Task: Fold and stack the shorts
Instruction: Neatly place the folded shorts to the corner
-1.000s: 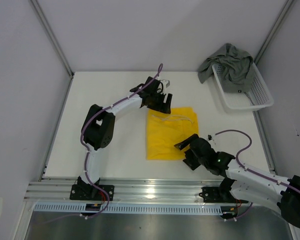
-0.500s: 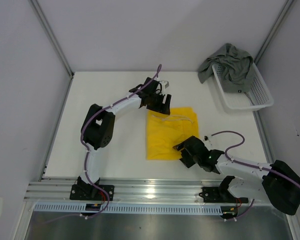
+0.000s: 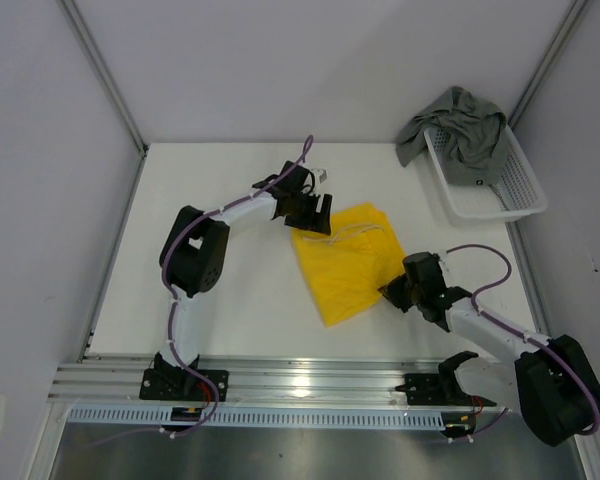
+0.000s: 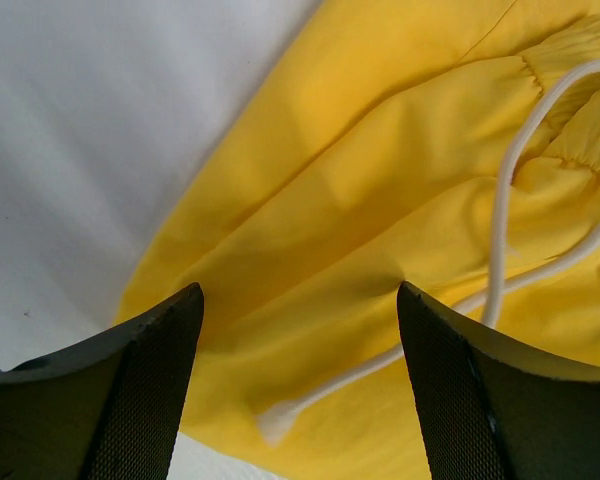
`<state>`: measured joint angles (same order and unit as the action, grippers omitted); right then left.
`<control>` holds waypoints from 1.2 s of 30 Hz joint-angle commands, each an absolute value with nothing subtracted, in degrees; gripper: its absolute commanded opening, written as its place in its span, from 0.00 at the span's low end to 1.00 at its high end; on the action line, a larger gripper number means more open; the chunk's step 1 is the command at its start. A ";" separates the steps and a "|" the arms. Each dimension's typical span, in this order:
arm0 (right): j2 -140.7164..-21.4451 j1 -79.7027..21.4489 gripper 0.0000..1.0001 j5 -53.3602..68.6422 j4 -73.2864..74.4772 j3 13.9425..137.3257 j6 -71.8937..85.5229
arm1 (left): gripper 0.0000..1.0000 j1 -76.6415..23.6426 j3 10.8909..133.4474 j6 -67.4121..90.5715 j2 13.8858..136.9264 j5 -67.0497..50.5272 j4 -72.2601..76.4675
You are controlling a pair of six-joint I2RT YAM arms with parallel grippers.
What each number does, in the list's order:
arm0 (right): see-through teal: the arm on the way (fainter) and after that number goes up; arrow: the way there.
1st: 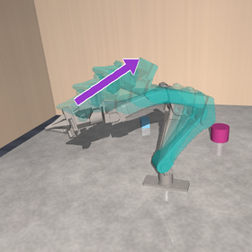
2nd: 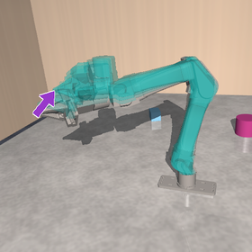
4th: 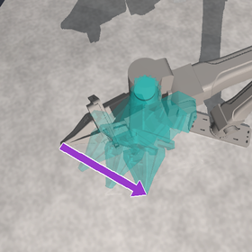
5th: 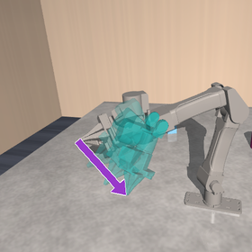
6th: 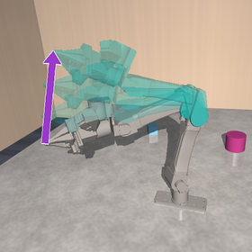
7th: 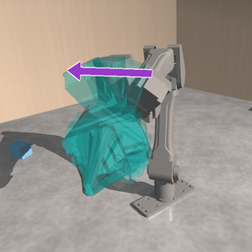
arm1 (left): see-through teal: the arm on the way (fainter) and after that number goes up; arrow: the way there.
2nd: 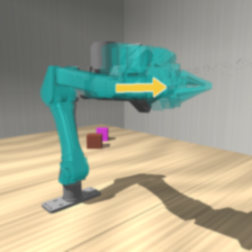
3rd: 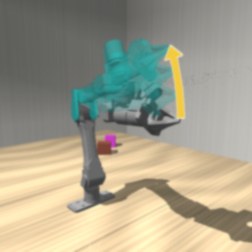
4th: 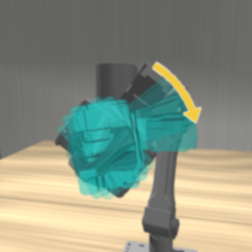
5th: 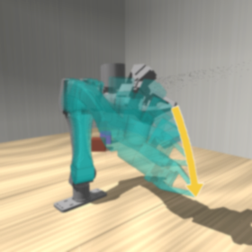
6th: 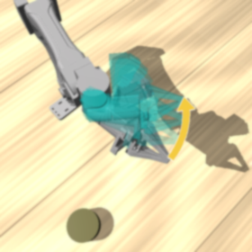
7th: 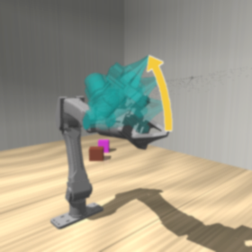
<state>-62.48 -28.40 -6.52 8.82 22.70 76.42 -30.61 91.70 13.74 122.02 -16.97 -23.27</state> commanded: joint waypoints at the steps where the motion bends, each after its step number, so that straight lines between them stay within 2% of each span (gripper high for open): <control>1: -65.73 -20.32 0.00 3.76 12.38 27.58 53.83 | 0.80 -30.15 91.14 14.94 119.00 -18.89 -21.01; 3: -72.55 -17.59 0.00 9.19 15.02 31.18 46.00 | 0.80 -30.15 90.62 15.47 118.65 -18.72 -20.57; 6: -81.26 -15.47 0.00 10.11 18.71 38.30 35.09 | 0.80 -29.79 89.21 16.87 117.78 -18.98 -19.52; 15: -87.10 -15.47 0.02 5.72 19.51 46.84 27.07 | 0.78 -29.44 85.78 18.46 116.19 -24.42 -13.97; 16: -87.62 -15.47 0.03 5.63 19.69 47.37 26.81 | 0.75 -29.53 86.39 18.46 116.89 -24.96 -14.41; 19: -88.85 -15.47 0.03 5.89 19.86 49.04 26.11 | 0.46 -29.44 86.66 18.89 117.42 -24.00 -15.73; 20: -89.29 -15.47 0.03 6.15 19.78 49.48 26.02 | 0.31 -29.44 86.66 18.98 117.33 -23.30 -17.21; 23: -91.31 -15.56 0.03 7.03 19.51 51.41 25.58 | 0.11 -29.18 84.03 20.12 116.20 -21.19 -16.96; 25: -92.28 -16.08 0.03 6.77 19.42 53.25 25.75 | 0.06 -28.66 82.80 21.61 116.02 -18.91 -18.27; 26: -93.33 -16.43 0.03 6.77 19.42 53.87 25.84 | 0.00 -27.61 82.53 22.23 115.58 -18.03 -18.80; 32: -98.25 -23.02 0.03 4.92 18.37 60.81 28.65 | 0.00 -21.28 69.65 27.06 108.03 -11.96 -17.41; 36: -103.61 -28.90 0.02 5.27 16.44 66.61 31.63 | 0.00 -16.80 57.87 30.23 97.24 -6.16 -16.44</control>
